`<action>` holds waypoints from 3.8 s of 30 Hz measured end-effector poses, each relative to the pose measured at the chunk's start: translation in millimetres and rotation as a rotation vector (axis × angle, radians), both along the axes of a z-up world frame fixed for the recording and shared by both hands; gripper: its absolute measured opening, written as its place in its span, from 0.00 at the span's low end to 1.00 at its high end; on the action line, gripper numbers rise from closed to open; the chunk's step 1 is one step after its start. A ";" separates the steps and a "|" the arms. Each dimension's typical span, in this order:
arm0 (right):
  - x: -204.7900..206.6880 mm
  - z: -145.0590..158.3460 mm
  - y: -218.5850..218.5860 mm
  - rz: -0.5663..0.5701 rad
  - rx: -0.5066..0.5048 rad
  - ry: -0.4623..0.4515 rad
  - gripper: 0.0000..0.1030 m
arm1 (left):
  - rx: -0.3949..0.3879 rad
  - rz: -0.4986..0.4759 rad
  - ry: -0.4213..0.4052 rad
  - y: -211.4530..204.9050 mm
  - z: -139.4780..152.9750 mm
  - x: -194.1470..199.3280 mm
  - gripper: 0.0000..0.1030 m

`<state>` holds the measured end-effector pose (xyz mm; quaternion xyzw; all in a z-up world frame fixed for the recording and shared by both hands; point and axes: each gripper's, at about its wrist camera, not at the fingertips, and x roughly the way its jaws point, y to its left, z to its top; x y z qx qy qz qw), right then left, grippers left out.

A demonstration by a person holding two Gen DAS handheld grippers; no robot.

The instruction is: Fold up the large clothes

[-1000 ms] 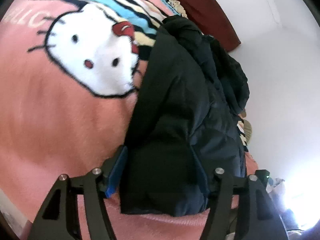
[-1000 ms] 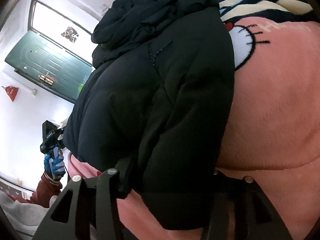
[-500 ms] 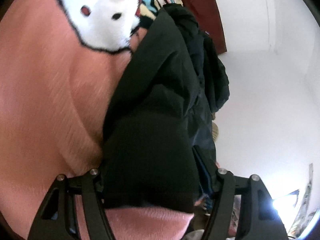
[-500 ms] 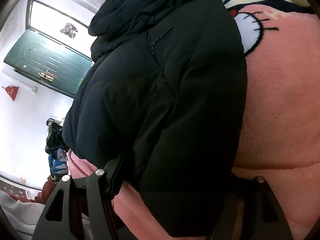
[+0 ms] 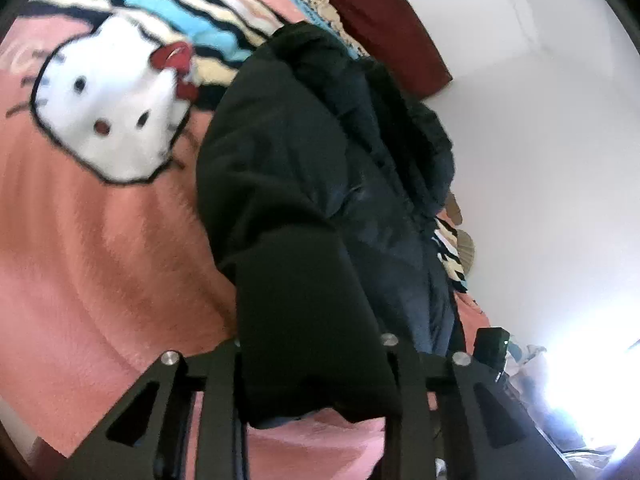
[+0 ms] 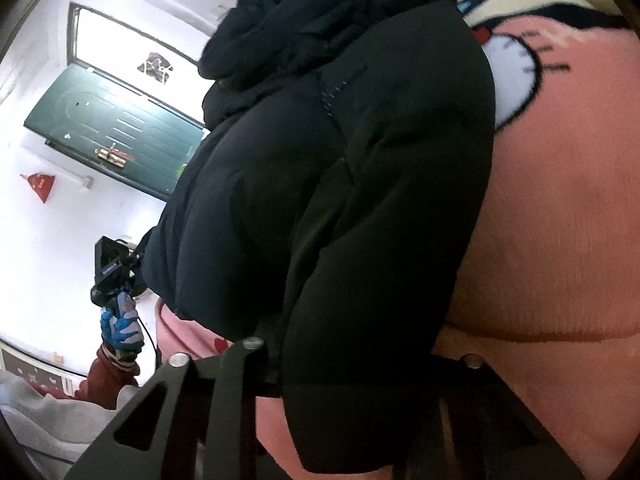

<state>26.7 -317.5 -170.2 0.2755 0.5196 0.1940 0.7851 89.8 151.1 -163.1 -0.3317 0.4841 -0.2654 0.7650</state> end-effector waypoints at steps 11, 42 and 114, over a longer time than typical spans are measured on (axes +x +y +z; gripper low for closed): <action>9.6 51.2 -8.7 -0.013 0.009 -0.156 0.17 | -0.081 0.001 -0.136 -8.0 77.0 17.5 0.20; 208.6 145.5 -85.5 -0.465 0.162 -0.310 0.17 | -0.108 0.107 -0.199 -64.9 193.4 274.8 0.20; 391.5 119.1 24.9 -0.146 -0.395 -0.214 0.76 | 0.570 -0.142 -0.198 -268.1 111.6 413.6 0.61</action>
